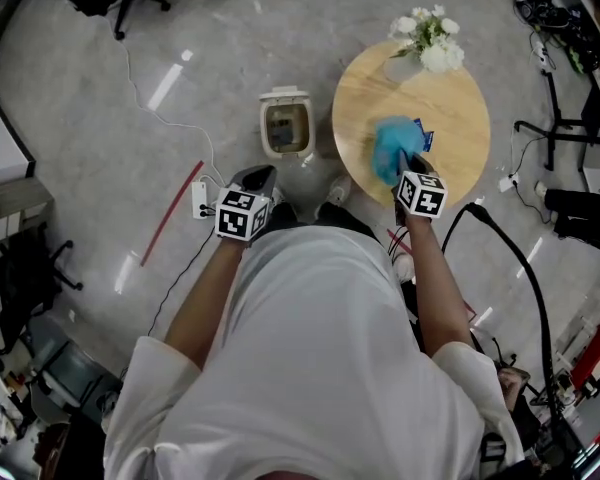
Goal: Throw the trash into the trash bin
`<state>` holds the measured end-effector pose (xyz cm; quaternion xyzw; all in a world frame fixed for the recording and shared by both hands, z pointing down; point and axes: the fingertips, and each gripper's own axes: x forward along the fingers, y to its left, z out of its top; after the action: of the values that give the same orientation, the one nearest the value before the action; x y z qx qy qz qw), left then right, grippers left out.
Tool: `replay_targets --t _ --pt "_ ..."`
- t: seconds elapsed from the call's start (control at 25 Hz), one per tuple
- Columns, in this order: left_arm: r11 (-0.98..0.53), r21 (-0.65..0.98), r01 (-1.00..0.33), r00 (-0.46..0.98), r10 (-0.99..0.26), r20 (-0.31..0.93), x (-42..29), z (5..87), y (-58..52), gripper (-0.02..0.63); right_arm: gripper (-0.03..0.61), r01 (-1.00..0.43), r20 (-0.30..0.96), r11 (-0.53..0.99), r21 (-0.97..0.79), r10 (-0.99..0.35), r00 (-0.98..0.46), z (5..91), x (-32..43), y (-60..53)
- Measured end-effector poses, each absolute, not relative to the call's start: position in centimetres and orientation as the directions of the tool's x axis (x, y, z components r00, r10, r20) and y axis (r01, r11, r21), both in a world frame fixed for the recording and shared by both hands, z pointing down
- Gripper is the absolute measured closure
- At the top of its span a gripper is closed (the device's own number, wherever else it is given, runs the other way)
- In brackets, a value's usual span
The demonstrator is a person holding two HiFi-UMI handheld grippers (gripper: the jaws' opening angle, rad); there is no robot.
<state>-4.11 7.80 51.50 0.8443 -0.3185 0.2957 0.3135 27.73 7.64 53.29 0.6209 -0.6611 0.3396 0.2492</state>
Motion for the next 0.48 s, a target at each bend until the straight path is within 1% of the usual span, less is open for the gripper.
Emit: replay_targets --t 0.16,0.48 --pt "-0.605 0.345 -0.718 0.628 -0.349 0.695 -4.5 51.6 7.4 0.610 0.572 -0.990 0.732 0.019 -0.142 -0.671 -0.118 52.1 26.5 6.3" --pt "-0.593 0.346 -0.727 0.625 -0.362 0.691 -7.1 51.6 6.5 0.611 0.572 -0.988 0.742 0.056 -0.142 -0.655 -0.144 52.8 23.0 5.5"
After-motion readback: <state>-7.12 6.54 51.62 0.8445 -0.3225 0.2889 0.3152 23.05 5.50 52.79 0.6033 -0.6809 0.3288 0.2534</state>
